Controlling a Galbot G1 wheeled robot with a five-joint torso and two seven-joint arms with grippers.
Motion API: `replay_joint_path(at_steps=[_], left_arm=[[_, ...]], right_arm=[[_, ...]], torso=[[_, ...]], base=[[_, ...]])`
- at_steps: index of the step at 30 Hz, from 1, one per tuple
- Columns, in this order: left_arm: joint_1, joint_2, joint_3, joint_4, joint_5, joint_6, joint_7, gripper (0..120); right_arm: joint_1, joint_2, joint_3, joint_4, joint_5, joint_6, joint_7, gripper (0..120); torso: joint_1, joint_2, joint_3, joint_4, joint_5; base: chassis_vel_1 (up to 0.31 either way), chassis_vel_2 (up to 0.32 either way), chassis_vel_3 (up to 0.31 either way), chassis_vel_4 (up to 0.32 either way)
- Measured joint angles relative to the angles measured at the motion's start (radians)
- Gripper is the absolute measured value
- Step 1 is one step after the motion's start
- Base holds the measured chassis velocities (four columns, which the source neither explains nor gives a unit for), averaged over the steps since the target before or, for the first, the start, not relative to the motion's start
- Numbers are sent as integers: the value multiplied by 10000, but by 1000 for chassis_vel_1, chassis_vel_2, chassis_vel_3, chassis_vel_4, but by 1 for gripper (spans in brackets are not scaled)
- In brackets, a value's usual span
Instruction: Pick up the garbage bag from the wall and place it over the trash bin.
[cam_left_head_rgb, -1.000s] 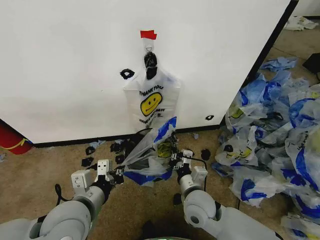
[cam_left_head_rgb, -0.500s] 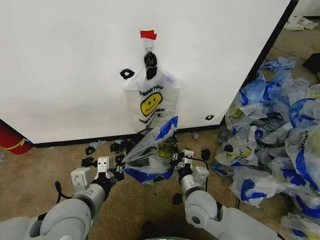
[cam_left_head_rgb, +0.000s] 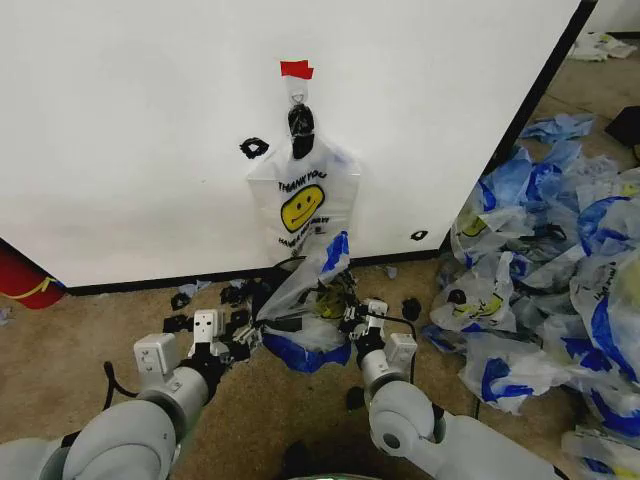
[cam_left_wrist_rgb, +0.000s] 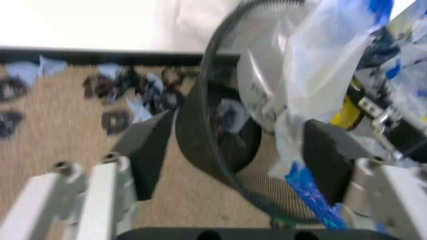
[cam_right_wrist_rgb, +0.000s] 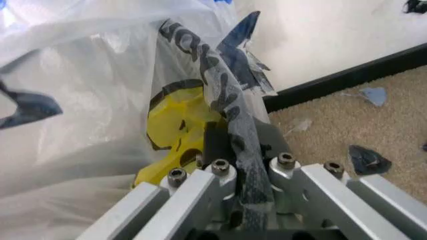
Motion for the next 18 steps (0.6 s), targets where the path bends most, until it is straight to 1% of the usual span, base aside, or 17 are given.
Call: replay_joint_path(at_steps=[2,3,6,7,11,15,18], left_arm=[[-36,58,-73,-1,234,26,163,83],[-36,58,-73,-1,234,26,163,83],[-219,135,-106,-27,309,110,338,94],[-272,152,-107,-27,310,137,383,97],[-208,192,-104,-27,260,208,418,98],[211,201,-108,-25,309,227,420,98],[151,162,-222,-21,438,227,515,97]], right_arm=[[-58,-7,5,0,-23,0,-4,0],[-58,-7,5,0,-23,0,-4,0],[-110,-4,6,0,-46,0,-20,0],[-123,-1,2,0,-52,0,-32,0],[-130,10,0,0,-60,0,-41,0],[-98,-2,25,0,-60,-1,-44,0],[-83,-29,33,0,-56,-19,-45,0]], torso=[[0,0,0,0,0],[0,0,0,0,0],[0,0,0,0,2],[0,0,0,-1,1],[0,0,0,-1,1],[0,0,0,2,0],[0,0,0,2,0]], base=[[0,0,0,0],[0,0,0,0],[0,0,0,0],[0,0,0,0],[0,0,0,0],[0,0,0,0],[0,0,0,0]])
